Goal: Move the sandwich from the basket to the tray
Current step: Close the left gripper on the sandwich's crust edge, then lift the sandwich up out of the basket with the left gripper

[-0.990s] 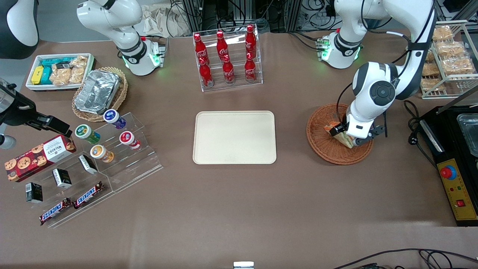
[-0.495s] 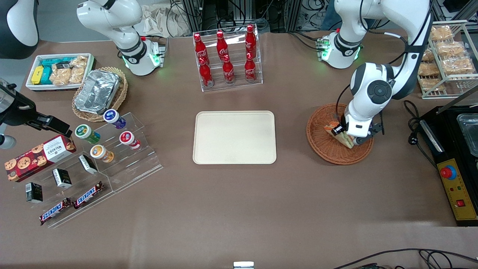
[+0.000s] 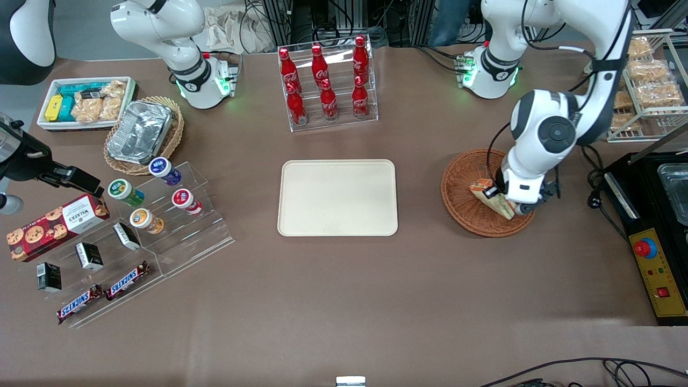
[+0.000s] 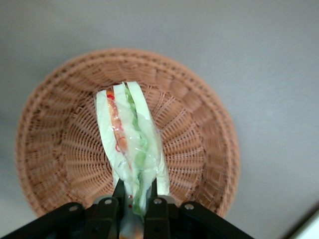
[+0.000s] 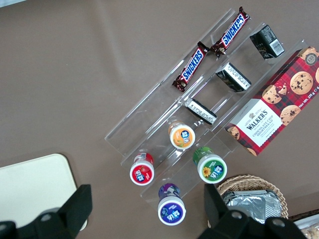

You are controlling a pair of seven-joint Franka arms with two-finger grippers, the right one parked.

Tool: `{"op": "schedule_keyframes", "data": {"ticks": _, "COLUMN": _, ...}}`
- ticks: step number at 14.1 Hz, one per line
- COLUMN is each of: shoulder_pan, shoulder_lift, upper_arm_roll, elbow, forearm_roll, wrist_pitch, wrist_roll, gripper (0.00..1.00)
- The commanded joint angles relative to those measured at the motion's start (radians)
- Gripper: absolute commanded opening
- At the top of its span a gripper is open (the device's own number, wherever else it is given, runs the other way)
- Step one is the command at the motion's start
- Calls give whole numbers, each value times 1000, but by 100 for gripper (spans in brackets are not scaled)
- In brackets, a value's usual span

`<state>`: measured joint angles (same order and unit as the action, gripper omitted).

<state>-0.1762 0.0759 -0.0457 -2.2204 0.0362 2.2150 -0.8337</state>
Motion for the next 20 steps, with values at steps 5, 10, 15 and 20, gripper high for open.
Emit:
{"op": "schedule_keyframes", "data": {"ticks": 5, "shoulder_pan": 4, "shoulder_lift": 8, "upper_arm_roll": 4, "elbow": 424, "forearm_roll": -70, "wrist_pitch": -485, "wrist_roll": 164, "gripper": 0}}
{"op": "schedule_keyframes", "data": {"ticks": 10, "shoulder_pan": 6, "shoulder_lift": 8, "upper_arm_roll": 10, "elbow": 617, "forearm_roll": -70, "wrist_pitch": -669, "wrist_roll": 255, "gripper": 0}}
{"op": "schedule_keyframes", "data": {"ticks": 15, "shoulder_pan": 3, "shoulder_lift": 10, "upper_arm_roll": 6, "elbow": 613, "forearm_roll": -61, "wrist_pitch": -670, "wrist_roll": 258, "gripper": 0}}
{"op": "schedule_keyframes", "data": {"ticks": 20, "shoulder_pan": -51, "shoulder_lift": 19, "upper_arm_roll": -29, "elbow": 594, "forearm_roll": -64, "wrist_pitch": -673, "wrist_roll": 260, "gripper": 0}}
